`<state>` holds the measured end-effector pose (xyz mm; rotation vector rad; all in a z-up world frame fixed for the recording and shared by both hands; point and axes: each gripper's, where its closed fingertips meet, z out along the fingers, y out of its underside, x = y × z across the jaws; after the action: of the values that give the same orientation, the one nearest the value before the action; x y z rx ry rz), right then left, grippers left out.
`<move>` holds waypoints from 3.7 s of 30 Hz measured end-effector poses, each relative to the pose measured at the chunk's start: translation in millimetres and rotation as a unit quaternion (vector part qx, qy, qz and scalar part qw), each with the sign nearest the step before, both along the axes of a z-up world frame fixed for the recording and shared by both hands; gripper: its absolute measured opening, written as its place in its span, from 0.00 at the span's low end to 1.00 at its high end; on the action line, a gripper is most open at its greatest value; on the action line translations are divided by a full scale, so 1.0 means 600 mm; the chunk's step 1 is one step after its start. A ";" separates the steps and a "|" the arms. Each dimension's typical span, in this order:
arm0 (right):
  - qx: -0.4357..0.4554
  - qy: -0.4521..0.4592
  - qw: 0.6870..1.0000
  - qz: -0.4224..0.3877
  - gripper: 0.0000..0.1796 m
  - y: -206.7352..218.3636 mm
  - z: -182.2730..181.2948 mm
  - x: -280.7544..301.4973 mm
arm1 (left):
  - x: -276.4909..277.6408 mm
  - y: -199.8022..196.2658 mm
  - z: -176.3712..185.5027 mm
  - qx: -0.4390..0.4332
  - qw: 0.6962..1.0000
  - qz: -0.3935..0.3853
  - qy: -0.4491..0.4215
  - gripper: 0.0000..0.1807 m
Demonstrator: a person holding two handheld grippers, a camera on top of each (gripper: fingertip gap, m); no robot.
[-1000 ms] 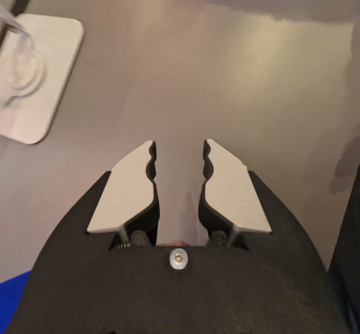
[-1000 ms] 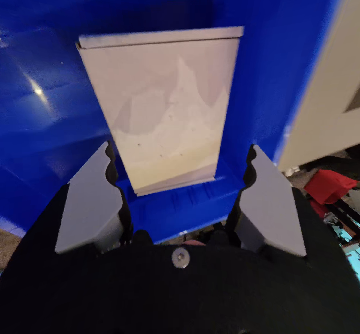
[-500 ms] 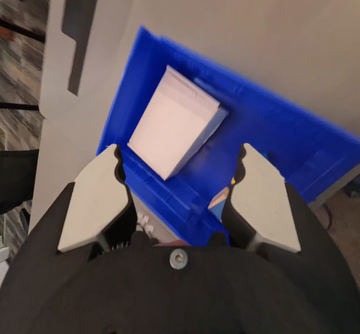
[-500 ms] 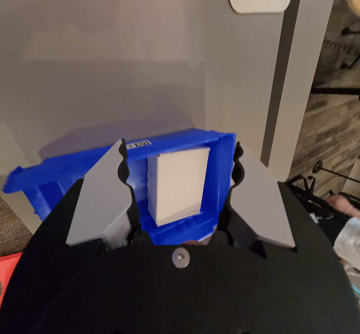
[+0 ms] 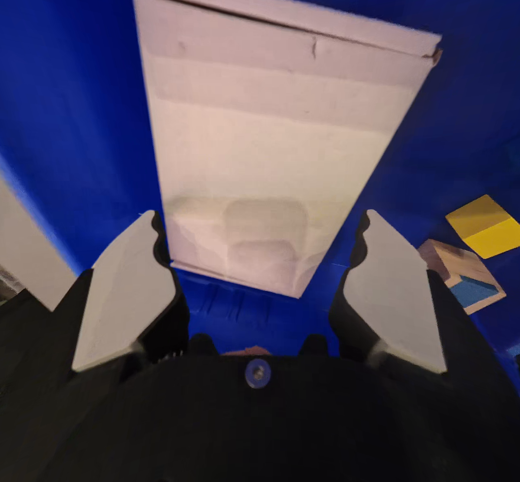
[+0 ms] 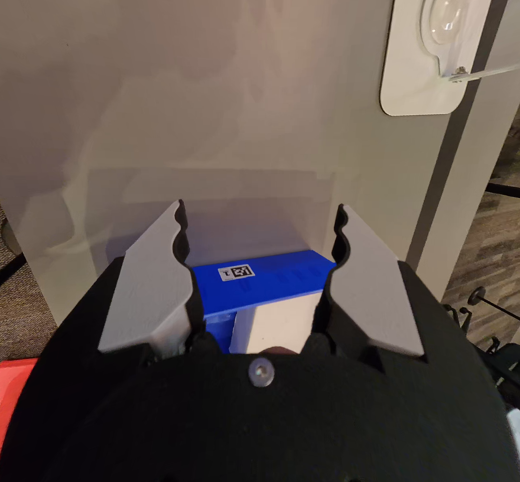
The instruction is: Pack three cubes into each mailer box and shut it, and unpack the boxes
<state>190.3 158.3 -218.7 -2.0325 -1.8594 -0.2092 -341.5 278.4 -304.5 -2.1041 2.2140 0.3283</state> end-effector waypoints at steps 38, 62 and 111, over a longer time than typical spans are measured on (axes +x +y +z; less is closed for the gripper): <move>0.081 0.080 0.991 0.065 0.57 0.007 0.029 -0.161 | -0.025 -0.036 0.083 -0.005 0.990 0.114 -0.079 0.69; 0.323 0.028 0.939 0.112 0.57 0.009 0.038 -0.278 | 0.480 -0.093 0.120 -0.115 0.987 0.009 -0.114 0.69; 0.224 -0.044 0.970 0.082 0.32 0.004 -0.116 -0.181 | 0.496 -0.143 0.041 -0.173 0.789 0.293 -0.511 0.36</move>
<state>81.6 160.9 -288.3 -1.5787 -1.8177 -0.6217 -43.8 192.5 -279.7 -2.2157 1.0059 -1.0373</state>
